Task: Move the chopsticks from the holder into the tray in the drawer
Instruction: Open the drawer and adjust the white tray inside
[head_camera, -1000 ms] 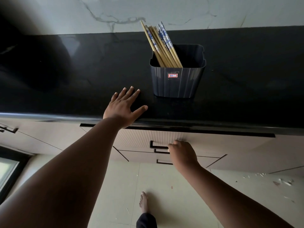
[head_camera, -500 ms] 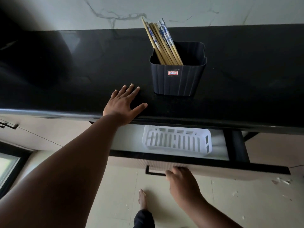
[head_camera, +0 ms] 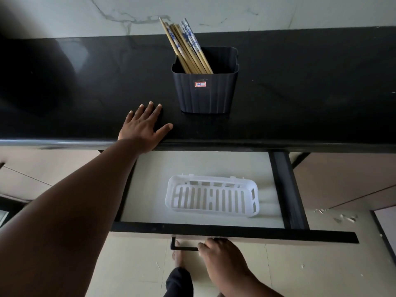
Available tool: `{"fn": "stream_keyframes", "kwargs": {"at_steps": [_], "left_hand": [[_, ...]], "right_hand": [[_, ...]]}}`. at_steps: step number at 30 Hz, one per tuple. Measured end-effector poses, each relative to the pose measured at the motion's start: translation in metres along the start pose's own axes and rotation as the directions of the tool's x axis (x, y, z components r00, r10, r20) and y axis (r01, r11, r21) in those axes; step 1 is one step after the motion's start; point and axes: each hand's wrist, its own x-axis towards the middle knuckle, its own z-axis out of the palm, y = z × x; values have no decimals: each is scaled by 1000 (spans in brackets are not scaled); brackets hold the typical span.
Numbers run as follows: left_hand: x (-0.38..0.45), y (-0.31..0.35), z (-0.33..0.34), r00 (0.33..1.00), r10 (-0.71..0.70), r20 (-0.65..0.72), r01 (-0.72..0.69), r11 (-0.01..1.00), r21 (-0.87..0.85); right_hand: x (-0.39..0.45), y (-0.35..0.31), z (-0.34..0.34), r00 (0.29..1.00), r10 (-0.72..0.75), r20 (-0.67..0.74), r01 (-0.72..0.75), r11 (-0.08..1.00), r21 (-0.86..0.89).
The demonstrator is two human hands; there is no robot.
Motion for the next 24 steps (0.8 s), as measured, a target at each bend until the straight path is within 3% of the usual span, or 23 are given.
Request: {"fn": "stream_keyframes", "kwargs": {"at_steps": [2,5,9,13,16,21,24], "left_hand": [[-3,3,2,998,-62,-13,62,998,-14],[-10,9,4,986,-158,-47,155,987,-46],[-25,13,6,984,-168,-56,164,984,-73],[-52,17,11,993,-115,-39,111,991,-78],[-82,22,21,998,-61,-14,60,997,-48],[-111,25,30,999,-41,10,41,999,-28],[-120,30,32,997,-71,39,74,995,-66]], "right_hand": [[-3,0,-13,1000,-8,-5,9,995,95],[-15,4,-29,994,21,108,-60,927,369],[-25,9,-75,998,-20,-51,44,855,516],[-19,31,-96,979,76,-192,-6,940,341],[-19,42,-89,987,152,-52,-133,956,262],[-24,46,-74,983,161,-89,-141,971,195],[-24,47,-73,979,202,-29,-192,960,206]]}}
